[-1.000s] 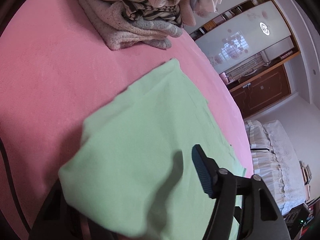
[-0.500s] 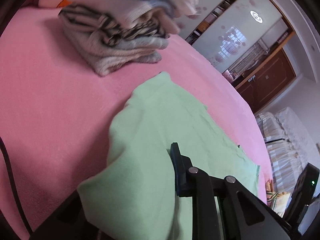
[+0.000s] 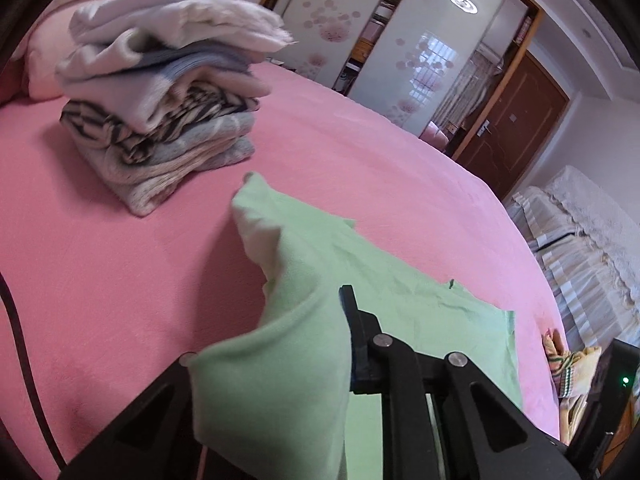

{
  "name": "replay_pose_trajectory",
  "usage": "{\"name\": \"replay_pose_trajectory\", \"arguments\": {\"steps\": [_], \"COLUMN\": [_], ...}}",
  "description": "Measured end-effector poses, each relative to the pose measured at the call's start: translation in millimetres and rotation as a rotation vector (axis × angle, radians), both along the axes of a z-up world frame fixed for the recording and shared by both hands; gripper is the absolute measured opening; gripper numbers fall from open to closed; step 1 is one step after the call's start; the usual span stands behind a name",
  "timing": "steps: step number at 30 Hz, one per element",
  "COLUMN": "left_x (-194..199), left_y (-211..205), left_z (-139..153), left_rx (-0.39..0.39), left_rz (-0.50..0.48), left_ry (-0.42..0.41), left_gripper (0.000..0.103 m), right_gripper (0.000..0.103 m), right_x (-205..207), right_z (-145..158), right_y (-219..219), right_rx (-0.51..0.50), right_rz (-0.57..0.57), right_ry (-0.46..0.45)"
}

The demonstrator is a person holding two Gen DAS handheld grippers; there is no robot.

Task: Fold small clothes
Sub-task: 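Grasp the green shirt edge with the left gripper and lift it, then fold the held shirt edge over onto the shirt with the left gripper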

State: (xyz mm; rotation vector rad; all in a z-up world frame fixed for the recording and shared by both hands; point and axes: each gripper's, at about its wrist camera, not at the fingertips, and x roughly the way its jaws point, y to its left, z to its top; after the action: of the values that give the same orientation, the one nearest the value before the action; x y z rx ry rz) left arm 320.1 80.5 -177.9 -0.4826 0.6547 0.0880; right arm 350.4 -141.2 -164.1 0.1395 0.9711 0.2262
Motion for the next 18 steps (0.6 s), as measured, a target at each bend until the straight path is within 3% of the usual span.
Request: {"name": "replay_pose_trajectory", "arguments": {"steps": [4,10,15,18], "left_x": [1,9,3,3], "left_y": [-43,-150,-234,-272], "left_z": [17,29,22,1], "left_rx": [0.081,0.133,0.15,0.196], "left_rz": [-0.052,-0.25,-0.459,-0.575], "left_ry": [-0.03,-0.061,-0.085,-0.01], "left_gripper": [0.007,0.005,0.005,0.006], "right_gripper": [0.007,0.007,0.007,0.007], "right_x": [-15,-40,-58,-66], "right_z": [9,14,11,4], "right_y": [-43,-122,-178,-204], "right_rx": [0.026,0.063,0.039,0.041], "right_rz": [-0.054,-0.155,-0.223,-0.255], "right_ry": [-0.019,-0.041,-0.047,-0.03]}}
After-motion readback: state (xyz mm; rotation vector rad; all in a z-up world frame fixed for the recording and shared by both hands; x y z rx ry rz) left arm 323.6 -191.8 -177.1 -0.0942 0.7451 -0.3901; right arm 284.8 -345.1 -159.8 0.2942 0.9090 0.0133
